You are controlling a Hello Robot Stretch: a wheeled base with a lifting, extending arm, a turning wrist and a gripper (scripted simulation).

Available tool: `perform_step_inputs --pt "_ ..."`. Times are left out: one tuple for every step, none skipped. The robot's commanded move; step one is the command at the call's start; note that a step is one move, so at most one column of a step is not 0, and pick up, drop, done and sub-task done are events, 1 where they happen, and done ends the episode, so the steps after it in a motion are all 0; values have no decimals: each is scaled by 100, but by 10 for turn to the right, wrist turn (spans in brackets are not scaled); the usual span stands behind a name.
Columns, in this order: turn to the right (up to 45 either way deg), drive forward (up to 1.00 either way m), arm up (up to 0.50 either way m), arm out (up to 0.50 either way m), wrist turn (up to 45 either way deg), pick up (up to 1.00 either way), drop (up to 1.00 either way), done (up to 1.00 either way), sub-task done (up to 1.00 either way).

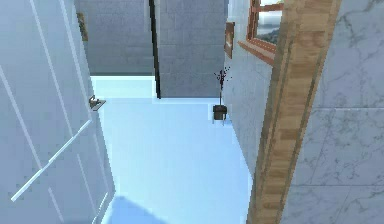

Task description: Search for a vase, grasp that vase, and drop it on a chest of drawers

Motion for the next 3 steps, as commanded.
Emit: perform_step_inputs --pt "-90 0 0 0 0 0 0 0 0" --pt "450 0 0 0 0 0 0 0 0" --pt "90 0 0 0 0 0 0 0 0"
